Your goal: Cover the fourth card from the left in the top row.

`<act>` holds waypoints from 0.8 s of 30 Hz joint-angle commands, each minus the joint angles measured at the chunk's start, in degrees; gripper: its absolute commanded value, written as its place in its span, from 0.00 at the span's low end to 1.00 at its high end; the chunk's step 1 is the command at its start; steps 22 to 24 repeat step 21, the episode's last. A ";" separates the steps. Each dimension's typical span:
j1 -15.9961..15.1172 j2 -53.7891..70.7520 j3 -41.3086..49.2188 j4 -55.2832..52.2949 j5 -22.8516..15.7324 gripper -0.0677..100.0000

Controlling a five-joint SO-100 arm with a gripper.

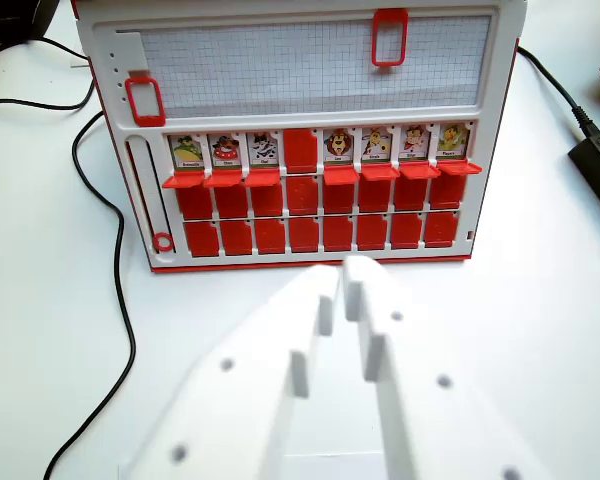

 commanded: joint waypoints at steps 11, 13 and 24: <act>0.70 8.70 3.16 0.00 0.18 0.00; 0.62 8.61 3.25 0.18 0.35 0.00; 0.09 8.53 3.43 0.44 0.53 0.00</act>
